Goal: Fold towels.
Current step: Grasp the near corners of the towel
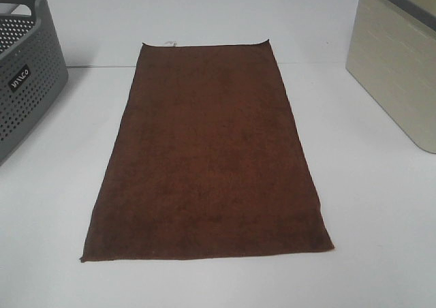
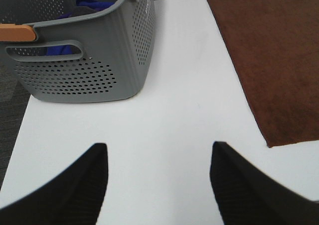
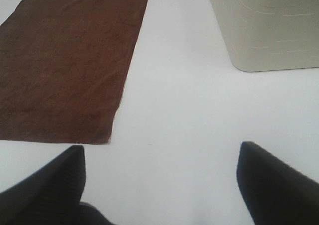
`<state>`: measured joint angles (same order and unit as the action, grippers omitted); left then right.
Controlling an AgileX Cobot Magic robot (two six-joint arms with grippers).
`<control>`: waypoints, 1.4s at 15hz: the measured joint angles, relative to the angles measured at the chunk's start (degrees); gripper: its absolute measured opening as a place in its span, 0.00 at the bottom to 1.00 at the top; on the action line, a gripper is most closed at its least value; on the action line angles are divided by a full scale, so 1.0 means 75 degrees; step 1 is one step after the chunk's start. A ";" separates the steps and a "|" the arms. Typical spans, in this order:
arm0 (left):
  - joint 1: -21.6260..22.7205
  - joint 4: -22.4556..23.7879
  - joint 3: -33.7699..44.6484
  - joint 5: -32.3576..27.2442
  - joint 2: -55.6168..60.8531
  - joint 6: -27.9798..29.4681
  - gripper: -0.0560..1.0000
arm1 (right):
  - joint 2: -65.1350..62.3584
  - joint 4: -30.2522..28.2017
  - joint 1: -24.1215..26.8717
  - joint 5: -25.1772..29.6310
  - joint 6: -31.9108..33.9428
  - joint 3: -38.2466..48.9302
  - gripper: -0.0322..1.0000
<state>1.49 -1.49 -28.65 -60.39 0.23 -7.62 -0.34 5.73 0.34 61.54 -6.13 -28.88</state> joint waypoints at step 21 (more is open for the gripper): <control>0.0000 -0.0099 -0.0099 0.0351 -0.0076 0.0000 0.61 | 0.0015 0.0000 0.0000 -0.0053 0.0214 -0.0031 0.77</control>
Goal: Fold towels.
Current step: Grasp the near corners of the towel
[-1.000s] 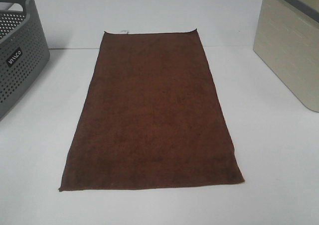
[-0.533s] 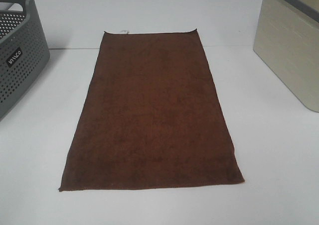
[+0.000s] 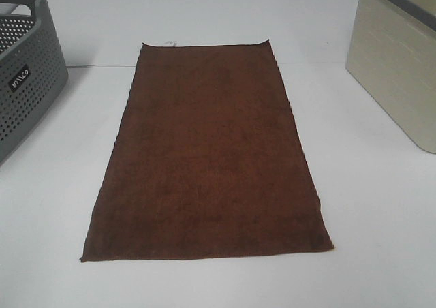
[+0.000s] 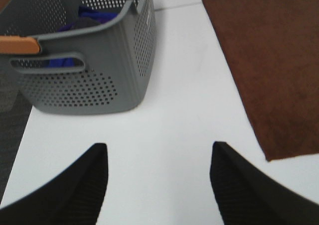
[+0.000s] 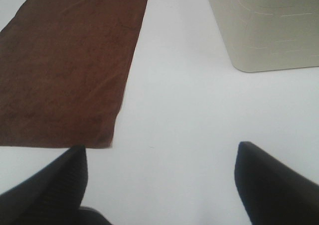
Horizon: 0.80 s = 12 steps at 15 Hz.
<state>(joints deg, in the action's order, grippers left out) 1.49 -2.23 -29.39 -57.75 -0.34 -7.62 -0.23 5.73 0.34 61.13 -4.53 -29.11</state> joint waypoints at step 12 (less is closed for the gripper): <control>0.0000 -0.4759 0.0649 0.3636 -0.6280 -0.0955 0.61 | 0.6463 0.2330 0.0008 -0.1856 -0.0023 -0.0214 0.74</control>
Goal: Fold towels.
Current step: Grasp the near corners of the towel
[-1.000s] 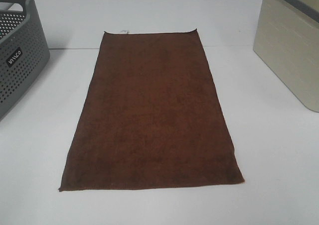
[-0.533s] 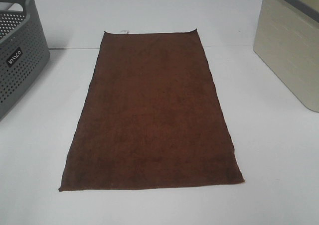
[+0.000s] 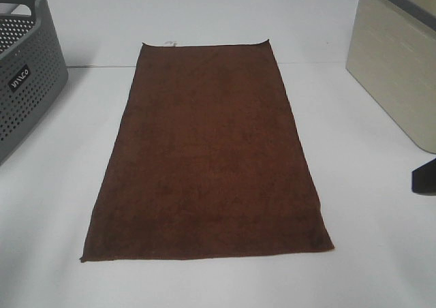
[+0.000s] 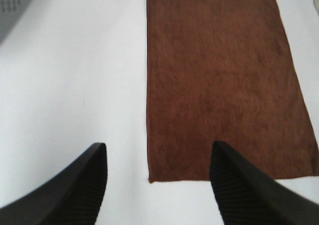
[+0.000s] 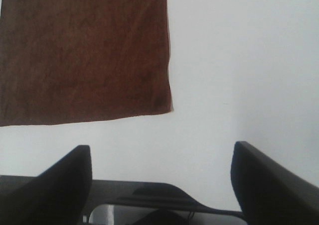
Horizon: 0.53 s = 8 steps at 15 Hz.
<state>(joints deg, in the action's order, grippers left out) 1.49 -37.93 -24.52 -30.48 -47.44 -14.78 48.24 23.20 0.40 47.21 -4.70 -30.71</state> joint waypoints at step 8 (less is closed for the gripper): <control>0.0000 -0.5210 -0.0023 -0.0237 -0.5233 -0.5768 0.68 | 0.4232 0.3063 0.0000 -0.1589 -0.3675 -0.0008 0.74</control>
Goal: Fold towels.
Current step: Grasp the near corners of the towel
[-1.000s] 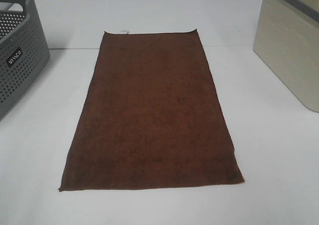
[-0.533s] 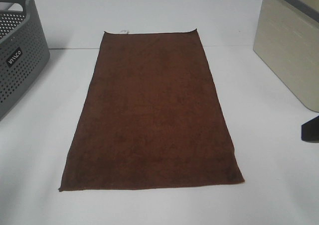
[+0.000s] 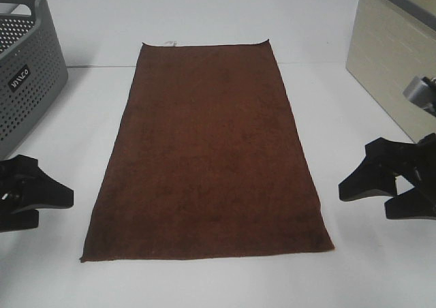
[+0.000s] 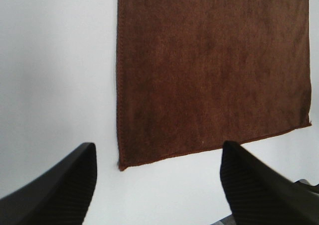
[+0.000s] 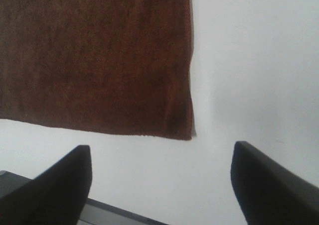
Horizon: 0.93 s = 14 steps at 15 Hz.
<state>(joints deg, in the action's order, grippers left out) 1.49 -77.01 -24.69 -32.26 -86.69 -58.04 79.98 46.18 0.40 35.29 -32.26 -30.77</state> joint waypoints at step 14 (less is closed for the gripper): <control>-0.1115 -0.2414 -0.1092 -0.0604 -0.3056 -0.2788 0.69 | 0.3529 0.3529 -0.0199 0.0038 -0.3980 -0.0733 0.70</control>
<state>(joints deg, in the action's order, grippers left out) -6.88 -95.11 -32.89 -36.78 -109.61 -78.95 106.46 72.65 -1.09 35.58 -62.11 -36.27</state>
